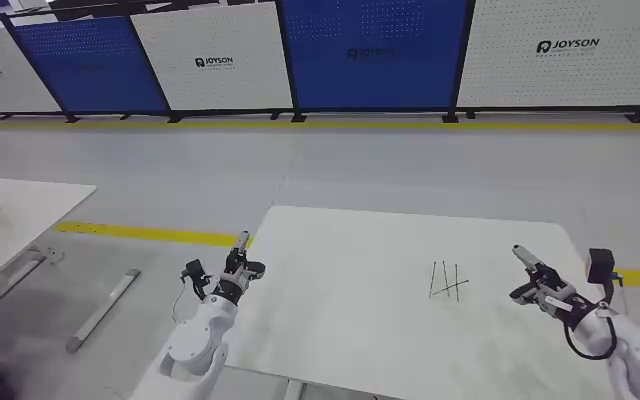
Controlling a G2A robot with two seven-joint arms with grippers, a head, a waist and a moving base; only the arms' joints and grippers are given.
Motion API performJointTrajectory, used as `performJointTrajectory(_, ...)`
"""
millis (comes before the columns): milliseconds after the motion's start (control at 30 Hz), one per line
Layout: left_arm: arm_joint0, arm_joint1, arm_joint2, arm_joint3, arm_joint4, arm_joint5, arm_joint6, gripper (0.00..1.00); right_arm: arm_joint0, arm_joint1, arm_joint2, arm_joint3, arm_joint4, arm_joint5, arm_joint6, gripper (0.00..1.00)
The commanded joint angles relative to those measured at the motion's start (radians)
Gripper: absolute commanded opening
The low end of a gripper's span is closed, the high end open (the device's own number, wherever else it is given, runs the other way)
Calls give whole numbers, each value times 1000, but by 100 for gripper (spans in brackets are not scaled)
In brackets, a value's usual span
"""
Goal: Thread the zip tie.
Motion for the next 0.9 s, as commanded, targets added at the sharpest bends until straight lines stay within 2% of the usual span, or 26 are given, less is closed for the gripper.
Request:
performJointTrajectory(0,0,0,0,0,0,0,0,100,0,0,-4,0,-1,-1,7,100)
performJointTrajectory(67,0,0,0,0,0,0,0,100,15,4,-21,13,-17,0,66,100)
performJointTrajectory(267,0,0,0,0,0,0,0,100,124,29,-41,89,-149,-1,262,100)
performJointTrajectory(400,0,0,0,0,0,0,0,100,177,46,-60,124,-227,-36,397,100)
performJointTrajectory(500,0,0,0,0,0,0,0,100,241,51,-89,210,-217,-59,507,100)
performJointTrajectory(700,0,0,0,0,0,0,0,100,359,35,-214,421,-200,-154,509,100)
performJointTrajectory(800,0,0,0,0,0,0,0,100,404,27,-267,505,-201,-181,510,100)
performJointTrajectory(867,0,0,0,0,0,0,0,100,420,25,-279,528,-199,-180,505,100)
